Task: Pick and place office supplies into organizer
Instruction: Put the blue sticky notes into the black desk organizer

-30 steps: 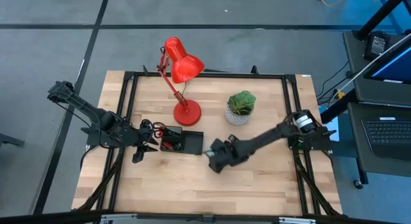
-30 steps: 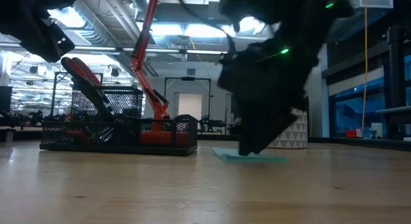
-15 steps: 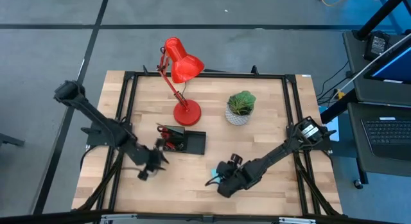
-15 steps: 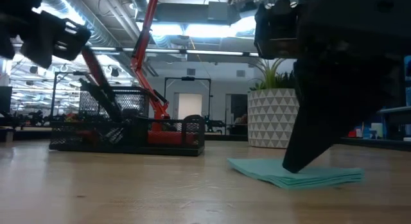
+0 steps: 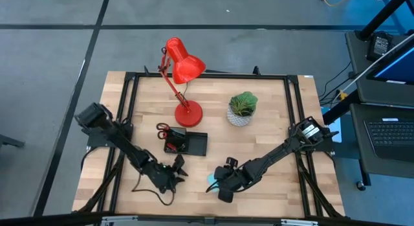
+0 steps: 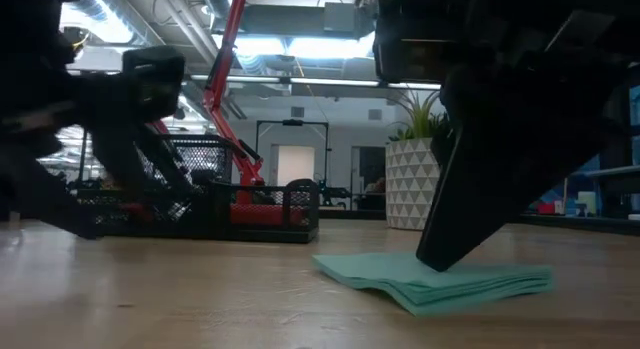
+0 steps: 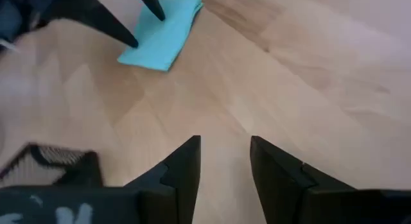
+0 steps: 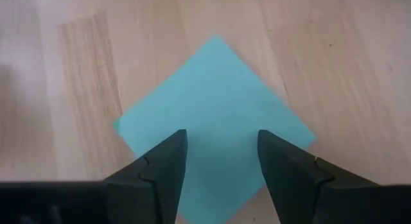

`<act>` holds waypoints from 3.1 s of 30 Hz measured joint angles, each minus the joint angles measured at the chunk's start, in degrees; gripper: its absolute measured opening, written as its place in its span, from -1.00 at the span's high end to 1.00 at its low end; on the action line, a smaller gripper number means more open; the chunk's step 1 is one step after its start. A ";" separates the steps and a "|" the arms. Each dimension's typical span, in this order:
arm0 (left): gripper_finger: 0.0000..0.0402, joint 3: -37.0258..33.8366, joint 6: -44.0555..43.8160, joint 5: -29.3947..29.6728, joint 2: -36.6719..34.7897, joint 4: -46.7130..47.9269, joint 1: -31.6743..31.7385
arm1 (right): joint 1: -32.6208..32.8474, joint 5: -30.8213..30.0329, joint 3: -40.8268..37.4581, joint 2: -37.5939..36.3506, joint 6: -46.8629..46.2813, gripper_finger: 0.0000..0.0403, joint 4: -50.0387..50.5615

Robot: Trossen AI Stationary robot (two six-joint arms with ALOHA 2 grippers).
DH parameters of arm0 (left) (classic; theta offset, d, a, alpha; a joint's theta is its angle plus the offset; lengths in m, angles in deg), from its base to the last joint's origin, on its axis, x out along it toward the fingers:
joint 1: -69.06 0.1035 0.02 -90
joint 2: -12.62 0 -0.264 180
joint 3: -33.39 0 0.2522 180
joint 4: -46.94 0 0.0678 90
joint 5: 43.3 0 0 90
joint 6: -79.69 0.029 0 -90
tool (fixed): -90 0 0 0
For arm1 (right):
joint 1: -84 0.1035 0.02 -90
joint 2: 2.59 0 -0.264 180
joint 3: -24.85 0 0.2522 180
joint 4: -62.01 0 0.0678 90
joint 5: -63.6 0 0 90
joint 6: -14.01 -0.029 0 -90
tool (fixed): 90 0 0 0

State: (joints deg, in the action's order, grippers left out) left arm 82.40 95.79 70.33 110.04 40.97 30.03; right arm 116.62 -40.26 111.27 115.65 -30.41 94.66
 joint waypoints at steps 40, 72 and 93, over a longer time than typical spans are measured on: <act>0.36 14.68 32.62 3.13 14.26 2.84 6.13 | -1.03 3.25 0.07 0.02 5.57 0.04 -3.10; 0.36 14.81 25.50 -6.37 14.39 6.16 11.09 | -4.85 6.75 0.07 0.11 8.88 0.04 -6.64; 0.36 14.83 19.47 -3.79 14.68 5.83 8.81 | -7.18 8.08 0.24 1.44 16.10 0.04 -6.12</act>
State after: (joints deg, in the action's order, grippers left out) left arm 97.23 115.27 66.54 124.71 46.80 38.85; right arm 109.44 -32.18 111.51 117.09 -14.30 88.54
